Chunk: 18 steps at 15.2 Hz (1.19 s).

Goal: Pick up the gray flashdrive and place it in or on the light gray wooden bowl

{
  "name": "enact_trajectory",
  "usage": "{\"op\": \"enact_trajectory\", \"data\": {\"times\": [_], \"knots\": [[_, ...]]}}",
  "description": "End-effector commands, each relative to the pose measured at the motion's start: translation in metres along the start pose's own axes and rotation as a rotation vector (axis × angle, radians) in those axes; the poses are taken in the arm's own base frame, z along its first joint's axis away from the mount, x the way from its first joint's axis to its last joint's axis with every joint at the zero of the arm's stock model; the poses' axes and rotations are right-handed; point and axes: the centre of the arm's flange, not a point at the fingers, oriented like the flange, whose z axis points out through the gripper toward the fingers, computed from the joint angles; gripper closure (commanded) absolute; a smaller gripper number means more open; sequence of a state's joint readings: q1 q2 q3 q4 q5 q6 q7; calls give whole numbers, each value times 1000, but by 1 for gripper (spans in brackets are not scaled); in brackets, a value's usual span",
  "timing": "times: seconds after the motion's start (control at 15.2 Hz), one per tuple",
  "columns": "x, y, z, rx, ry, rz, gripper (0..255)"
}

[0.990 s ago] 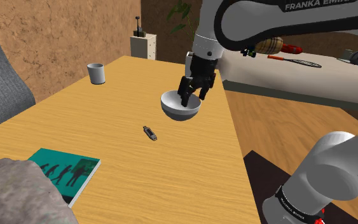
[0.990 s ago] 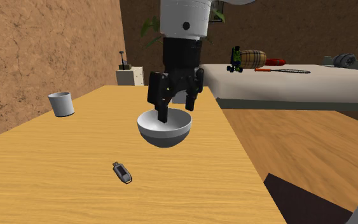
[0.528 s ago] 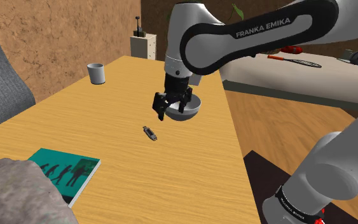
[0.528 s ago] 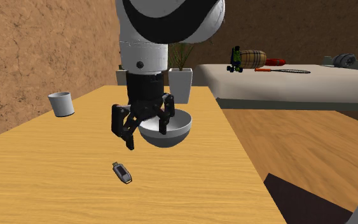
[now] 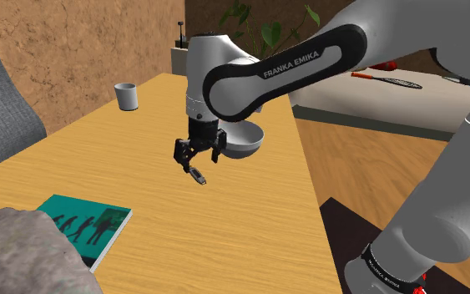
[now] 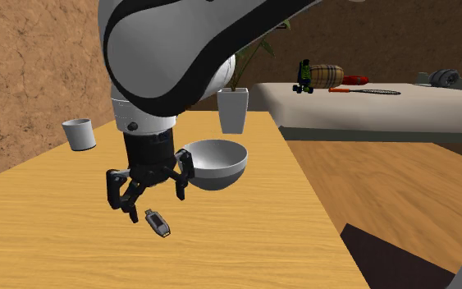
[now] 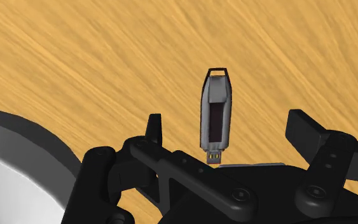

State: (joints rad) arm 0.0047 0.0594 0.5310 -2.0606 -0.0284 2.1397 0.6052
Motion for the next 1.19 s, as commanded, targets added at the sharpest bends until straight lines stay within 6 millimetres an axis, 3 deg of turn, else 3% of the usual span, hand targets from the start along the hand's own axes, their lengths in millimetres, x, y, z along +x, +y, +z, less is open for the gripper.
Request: {"op": "enact_trajectory", "data": {"times": [0.0,0.33,0.79,0.86,1.12], "knots": [[1,-2,11,0,0,2,0],[1,-2,35,0,0,2,0],[1,-2,35,0,0,2,0],[1,-2,35,0,0,2,255],[1,-2,35,0,0,2,255]]}}
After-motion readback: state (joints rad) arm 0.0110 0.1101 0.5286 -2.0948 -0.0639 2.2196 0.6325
